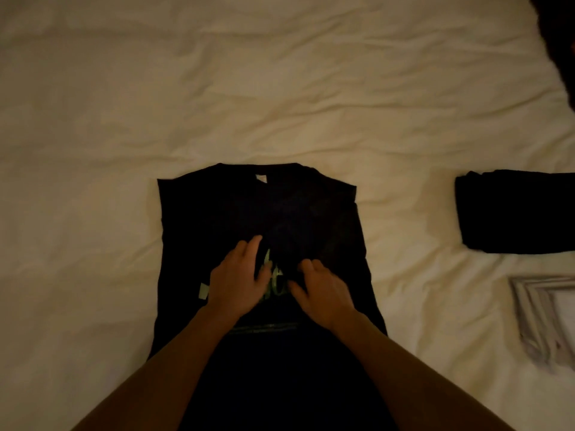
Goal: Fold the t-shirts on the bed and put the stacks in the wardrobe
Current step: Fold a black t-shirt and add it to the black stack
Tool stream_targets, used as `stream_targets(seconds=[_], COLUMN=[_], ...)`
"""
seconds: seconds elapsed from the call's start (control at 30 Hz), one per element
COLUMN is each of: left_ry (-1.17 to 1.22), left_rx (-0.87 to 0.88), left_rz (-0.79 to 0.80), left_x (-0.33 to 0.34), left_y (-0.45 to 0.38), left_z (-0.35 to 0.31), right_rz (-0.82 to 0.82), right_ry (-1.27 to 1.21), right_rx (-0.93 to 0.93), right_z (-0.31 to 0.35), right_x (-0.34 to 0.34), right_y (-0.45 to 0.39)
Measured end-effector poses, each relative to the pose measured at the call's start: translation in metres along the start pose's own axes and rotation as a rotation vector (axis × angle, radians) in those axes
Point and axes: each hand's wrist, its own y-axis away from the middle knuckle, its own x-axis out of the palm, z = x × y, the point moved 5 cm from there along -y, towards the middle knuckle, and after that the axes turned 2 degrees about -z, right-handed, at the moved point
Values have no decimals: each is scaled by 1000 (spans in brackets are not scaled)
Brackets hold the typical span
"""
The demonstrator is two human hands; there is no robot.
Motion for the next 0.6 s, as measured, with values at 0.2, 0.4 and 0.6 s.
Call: stream_targets(seconds=[0.2,0.4,0.6], left_ry=[250,339,343], left_rx=[-152,-197,-177], left_rz=[-66,17,-41], left_x=[-6,7,7], left_y=[-59,-84,-84], left_z=[-46,-48,-21], right_rz=[-404,-69,207], right_ry=[-328,-67,-96], right_rx=[164,145,57], right_z=[-51,-109,-127], right_x=[-86,-117,-112], right_y=[-29,-116,-149])
